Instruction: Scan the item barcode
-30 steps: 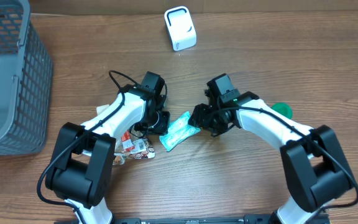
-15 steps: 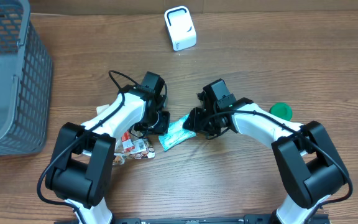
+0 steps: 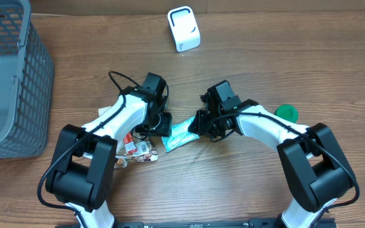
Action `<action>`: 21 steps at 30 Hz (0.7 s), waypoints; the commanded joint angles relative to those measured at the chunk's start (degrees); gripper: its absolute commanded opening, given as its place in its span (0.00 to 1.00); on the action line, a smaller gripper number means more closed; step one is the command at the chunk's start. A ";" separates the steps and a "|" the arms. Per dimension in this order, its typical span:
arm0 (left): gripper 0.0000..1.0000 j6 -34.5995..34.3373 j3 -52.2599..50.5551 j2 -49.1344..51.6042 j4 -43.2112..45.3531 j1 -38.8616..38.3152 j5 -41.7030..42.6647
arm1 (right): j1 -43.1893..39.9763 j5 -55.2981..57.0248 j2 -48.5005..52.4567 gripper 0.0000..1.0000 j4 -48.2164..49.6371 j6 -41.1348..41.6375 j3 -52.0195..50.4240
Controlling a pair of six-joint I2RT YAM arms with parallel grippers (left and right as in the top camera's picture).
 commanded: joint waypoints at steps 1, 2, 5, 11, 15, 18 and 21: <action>0.52 -0.61 -0.42 0.55 1.07 -0.11 -0.39 | 0.39 -2.05 0.26 0.22 0.48 -0.92 -0.26; 0.52 -0.63 -0.28 0.52 1.07 -0.11 -0.37 | 0.39 -2.03 0.26 0.22 0.37 -0.92 -0.26; 0.53 -0.63 0.52 0.50 1.05 -0.11 -0.37 | 0.39 -2.01 0.26 0.04 0.37 -0.96 -0.26; 0.53 -0.94 4.35 0.50 0.15 -0.07 -4.46 | 0.39 -2.01 0.26 0.04 0.46 -4.35 -0.26; 0.52 -2.12 5.18 0.50 -0.26 -0.07 -13.55 | 0.39 -2.01 0.26 0.04 0.48 -4.35 -0.26; 0.52 -2.12 5.18 0.50 -0.24 -0.04 -17.88 | 0.39 -1.99 0.26 0.04 0.63 -4.35 -0.26; 0.50 -2.12 5.81 0.42 -0.44 0.31 -18.60 | 0.39 -1.99 0.26 0.04 1.03 -4.37 -0.26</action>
